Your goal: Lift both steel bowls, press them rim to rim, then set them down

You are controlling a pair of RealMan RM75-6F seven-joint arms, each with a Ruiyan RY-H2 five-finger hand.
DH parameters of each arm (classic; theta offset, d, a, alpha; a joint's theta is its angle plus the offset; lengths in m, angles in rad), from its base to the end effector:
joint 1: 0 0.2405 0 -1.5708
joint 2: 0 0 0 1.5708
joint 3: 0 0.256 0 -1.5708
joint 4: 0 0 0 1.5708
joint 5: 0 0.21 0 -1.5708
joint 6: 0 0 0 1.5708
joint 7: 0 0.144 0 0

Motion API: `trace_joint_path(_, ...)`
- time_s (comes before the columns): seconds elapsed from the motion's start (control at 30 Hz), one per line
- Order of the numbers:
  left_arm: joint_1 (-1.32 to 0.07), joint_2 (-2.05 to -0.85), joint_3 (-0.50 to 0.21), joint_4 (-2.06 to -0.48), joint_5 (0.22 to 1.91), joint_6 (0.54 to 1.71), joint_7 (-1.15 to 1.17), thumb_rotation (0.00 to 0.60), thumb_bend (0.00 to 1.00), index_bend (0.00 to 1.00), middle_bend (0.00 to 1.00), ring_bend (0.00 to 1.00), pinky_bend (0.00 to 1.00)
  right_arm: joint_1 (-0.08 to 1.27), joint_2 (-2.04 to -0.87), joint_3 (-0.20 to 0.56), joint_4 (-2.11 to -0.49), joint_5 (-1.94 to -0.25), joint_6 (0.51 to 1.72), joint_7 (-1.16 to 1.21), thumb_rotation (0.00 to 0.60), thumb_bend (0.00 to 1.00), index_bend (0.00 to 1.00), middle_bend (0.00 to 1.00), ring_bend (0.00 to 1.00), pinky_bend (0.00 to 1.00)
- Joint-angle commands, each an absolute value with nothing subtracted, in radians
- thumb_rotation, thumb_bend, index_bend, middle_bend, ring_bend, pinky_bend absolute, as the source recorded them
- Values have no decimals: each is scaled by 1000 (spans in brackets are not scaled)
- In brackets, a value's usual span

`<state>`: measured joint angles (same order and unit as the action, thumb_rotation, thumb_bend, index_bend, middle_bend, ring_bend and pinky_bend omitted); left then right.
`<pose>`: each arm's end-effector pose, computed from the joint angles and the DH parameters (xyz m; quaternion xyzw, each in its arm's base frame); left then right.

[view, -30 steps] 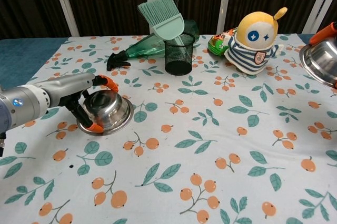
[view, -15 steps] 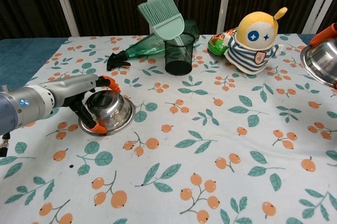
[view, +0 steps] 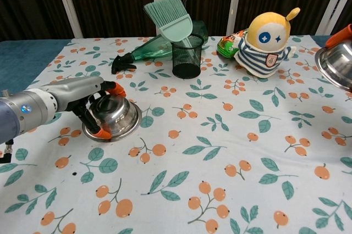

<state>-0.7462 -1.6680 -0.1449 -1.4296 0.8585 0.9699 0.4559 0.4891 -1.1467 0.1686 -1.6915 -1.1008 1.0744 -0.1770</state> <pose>-0.1670 0.3301 -0.0563 -0.7177 -0.4561 -0.3048 0.4289 -0.2448 -0.3102 0.1180 0.6425 -0.4377 0.3506 0.5221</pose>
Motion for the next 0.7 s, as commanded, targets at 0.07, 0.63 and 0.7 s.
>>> trace_joint_path(0.07,-741,-1672,-158,-1443,875,998,445,600,69,455,365,254,431,489,-1147,169,-1694,-1105,1078,-180,600,68,307,261,353,188)
trace_joint_path(0.63,-611,-1530,-338,-1722,958,992,-90,600,71,436,319,259,435,524,-1126,208,-1769,-1129,1066,-172,600,69,307,261,353,188)
trace_joint_path(0.7,-582,-1505,-372,-1757,979,974,-222,600,71,437,316,255,433,534,-1126,225,-1785,-1131,1056,-139,600,69,307,261,353,188)
